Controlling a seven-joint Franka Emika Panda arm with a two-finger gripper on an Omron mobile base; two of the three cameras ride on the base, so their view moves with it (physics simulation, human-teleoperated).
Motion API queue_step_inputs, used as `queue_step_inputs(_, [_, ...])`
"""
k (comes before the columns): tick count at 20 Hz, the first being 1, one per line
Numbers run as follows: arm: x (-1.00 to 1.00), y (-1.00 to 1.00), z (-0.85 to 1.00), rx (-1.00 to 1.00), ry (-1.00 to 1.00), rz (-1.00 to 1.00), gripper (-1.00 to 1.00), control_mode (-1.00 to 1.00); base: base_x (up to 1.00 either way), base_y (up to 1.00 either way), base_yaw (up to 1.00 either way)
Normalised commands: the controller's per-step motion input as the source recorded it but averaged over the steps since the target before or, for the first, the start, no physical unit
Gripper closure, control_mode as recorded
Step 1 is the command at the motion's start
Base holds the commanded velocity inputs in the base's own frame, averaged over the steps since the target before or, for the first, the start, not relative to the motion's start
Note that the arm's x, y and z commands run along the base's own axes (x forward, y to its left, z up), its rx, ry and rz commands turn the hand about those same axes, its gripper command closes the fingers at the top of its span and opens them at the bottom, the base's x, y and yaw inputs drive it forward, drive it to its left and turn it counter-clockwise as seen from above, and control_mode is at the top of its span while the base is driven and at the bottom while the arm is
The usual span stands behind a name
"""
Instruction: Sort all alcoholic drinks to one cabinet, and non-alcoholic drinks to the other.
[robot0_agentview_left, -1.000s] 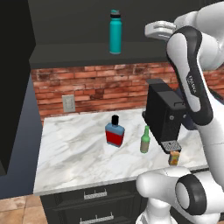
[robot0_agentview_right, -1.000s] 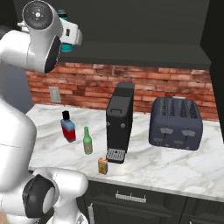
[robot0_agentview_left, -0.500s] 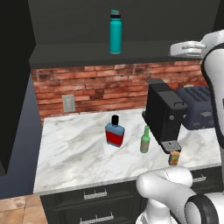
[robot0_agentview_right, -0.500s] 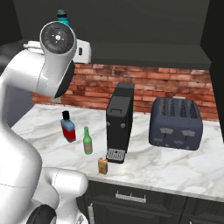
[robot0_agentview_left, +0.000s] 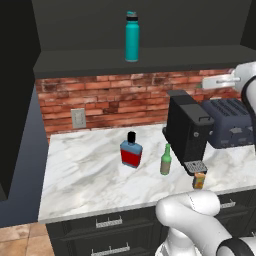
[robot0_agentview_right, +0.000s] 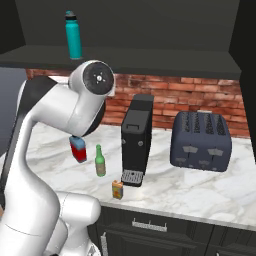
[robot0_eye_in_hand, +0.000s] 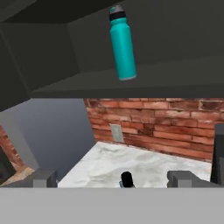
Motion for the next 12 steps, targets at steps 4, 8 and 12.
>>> queue_step_inputs(4, [0.20,-0.15,-0.38,0.00,0.07,0.21,-1.00,-1.00,0.00,0.00,0.00])
queue_step_inputs(8, [0.00,-0.47,-0.37,0.00,0.06,0.28,-1.00,-1.00,0.00,0.00,0.00])
queue_step_inputs(12, [0.00,-0.49,-0.35,0.00,0.02,0.28,-1.00,-1.00,0.00,0.00,0.00])
